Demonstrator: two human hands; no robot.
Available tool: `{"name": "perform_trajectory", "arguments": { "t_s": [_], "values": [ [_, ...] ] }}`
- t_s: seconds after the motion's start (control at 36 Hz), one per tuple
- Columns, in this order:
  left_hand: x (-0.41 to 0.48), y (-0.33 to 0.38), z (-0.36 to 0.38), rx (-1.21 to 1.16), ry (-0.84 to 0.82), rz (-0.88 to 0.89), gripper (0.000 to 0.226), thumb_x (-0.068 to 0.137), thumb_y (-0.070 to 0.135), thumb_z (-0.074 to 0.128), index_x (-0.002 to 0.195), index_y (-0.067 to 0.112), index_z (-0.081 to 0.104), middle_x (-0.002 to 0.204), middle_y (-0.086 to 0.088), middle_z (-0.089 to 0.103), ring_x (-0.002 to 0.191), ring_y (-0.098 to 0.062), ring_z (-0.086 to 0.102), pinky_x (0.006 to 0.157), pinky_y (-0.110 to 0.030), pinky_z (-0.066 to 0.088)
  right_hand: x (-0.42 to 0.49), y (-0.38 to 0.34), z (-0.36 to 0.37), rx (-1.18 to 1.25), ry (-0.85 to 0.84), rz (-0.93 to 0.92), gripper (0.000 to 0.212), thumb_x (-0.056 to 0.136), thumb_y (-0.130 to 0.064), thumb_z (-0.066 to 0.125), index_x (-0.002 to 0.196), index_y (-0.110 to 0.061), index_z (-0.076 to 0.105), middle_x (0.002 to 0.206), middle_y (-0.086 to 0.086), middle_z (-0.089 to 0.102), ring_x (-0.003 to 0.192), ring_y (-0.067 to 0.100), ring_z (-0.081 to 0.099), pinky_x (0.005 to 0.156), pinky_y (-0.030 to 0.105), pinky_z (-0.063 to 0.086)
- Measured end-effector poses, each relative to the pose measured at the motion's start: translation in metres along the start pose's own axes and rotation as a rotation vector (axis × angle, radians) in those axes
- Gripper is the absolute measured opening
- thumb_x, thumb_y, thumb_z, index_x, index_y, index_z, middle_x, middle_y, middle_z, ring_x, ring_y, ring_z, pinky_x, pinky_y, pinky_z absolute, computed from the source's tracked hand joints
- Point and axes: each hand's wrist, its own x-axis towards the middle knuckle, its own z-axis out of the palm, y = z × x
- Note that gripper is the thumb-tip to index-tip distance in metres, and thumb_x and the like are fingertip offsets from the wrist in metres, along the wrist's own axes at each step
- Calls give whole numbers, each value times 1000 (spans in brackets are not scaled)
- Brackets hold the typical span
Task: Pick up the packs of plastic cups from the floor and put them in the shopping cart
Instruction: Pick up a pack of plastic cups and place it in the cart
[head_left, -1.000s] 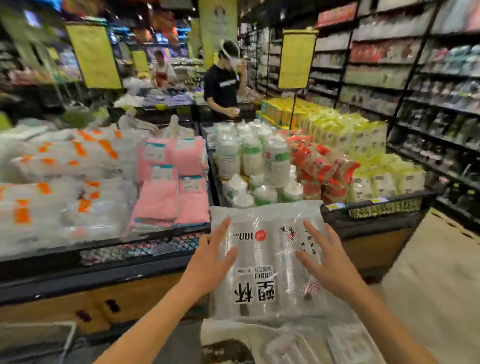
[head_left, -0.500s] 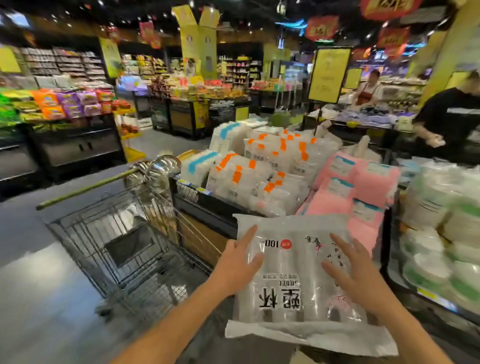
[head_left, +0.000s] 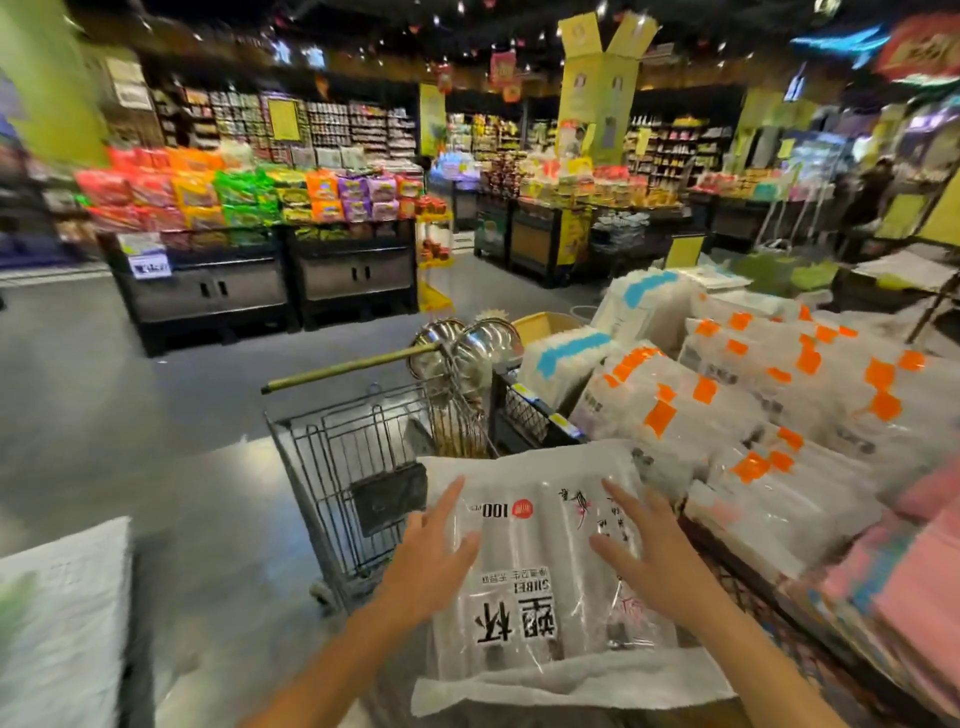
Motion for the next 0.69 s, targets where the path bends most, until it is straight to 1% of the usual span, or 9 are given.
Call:
{"name": "perform_trajectory", "arguments": {
  "t_s": [0.08,0.14,0.19,0.25,0.39,0.53,0.56,0.61,0.69],
  "values": [
    [21,-22,-7,8,36,-59,65,100,54,41,151,57,1,148,-6,32,115,-17,51,100,-41,43,44,-4,21,3,-46,-35,73,90,-62,56,153,-51,21,167,2,5,154,16,1,121,40,18],
    [34,-35,-9,-1,54,-110,65,100,53,41,151,57,0,148,-4,32,111,-11,46,100,-40,42,72,-2,35,1,-90,-52,73,89,-64,56,152,-53,21,167,0,3,154,20,6,120,42,23],
    [49,-47,-9,-21,61,-147,66,100,51,42,151,57,0,154,-4,28,127,-17,43,108,-44,38,100,0,49,4,-129,-71,72,89,-64,56,151,-55,20,167,-4,1,154,21,12,121,44,27],
    [65,-59,-6,-22,73,-187,66,101,51,42,151,57,0,158,-1,25,139,-19,36,110,-43,35,130,3,61,-4,-169,-83,72,90,-62,56,152,-54,20,167,-5,0,153,21,13,121,42,25],
    [109,-85,9,-23,125,-320,69,101,46,44,152,56,-1,157,-3,27,138,-18,39,107,-36,37,204,20,95,-6,-280,-162,74,91,-60,56,153,-49,17,167,-1,1,154,16,4,121,39,17],
    [145,-113,32,-52,194,-437,69,101,46,44,149,61,-2,157,0,27,130,-8,38,106,-31,34,271,41,138,23,-378,-222,75,88,-65,54,151,-55,14,167,-2,0,154,17,8,119,41,23],
    [152,-118,37,-52,205,-460,69,101,45,44,149,61,-2,158,1,26,131,-8,38,107,-32,35,281,44,147,22,-394,-229,75,88,-66,54,151,-56,14,167,-3,0,153,19,13,119,41,26],
    [163,-128,45,-53,220,-523,69,101,43,44,149,61,-2,159,-1,23,139,-16,37,112,-41,35,298,50,165,20,-431,-226,75,89,-65,55,151,-56,15,167,-4,-1,151,21,22,118,43,32],
    [184,-150,55,-46,241,-595,72,101,38,45,148,62,-3,160,-3,20,147,-25,28,117,-49,31,321,55,198,6,-496,-216,74,90,-65,53,151,-55,12,167,-5,-5,153,19,13,116,44,34]
  ]
}}
